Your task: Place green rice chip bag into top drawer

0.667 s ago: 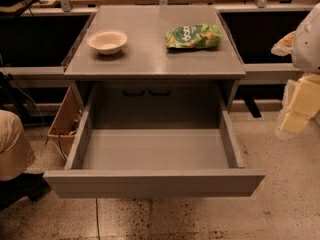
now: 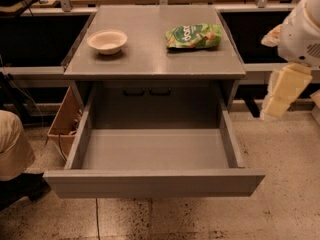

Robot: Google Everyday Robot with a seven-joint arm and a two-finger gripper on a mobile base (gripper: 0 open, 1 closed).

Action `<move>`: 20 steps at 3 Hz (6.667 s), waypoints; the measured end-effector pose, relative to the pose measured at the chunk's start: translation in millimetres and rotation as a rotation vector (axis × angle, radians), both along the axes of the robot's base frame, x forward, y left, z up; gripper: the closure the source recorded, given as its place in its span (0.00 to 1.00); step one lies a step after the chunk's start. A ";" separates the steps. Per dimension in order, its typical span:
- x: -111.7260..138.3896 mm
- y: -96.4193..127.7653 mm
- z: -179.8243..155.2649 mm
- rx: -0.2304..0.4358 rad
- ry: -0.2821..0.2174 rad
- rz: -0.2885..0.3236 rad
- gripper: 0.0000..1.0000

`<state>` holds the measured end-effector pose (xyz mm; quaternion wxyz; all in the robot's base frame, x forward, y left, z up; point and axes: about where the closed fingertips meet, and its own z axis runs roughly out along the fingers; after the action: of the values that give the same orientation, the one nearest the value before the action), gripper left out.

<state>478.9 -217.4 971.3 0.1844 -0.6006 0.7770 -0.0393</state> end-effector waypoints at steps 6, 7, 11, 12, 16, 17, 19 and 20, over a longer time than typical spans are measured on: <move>209.0 33.3 -33.6 0.148 -0.122 -0.014 0.00; 245.1 34.1 -42.4 0.196 -0.171 -0.068 0.00; 398.8 12.3 -84.1 0.458 -0.340 -0.407 0.00; 417.3 10.1 -97.1 0.577 -0.335 -0.479 0.00; 416.4 7.5 -104.9 0.702 -0.285 -0.522 0.64; 394.3 2.2 -59.9 0.661 -0.318 -0.465 0.95; 347.4 0.2 -11.4 0.688 -0.324 -0.375 1.00; 307.9 2.8 25.5 0.778 -0.347 -0.345 1.00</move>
Offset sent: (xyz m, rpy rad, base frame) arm 0.1937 0.0168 -0.0253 0.1225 -0.1562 0.0030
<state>786.8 -214.6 996.7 0.5144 -0.3331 0.7802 0.1254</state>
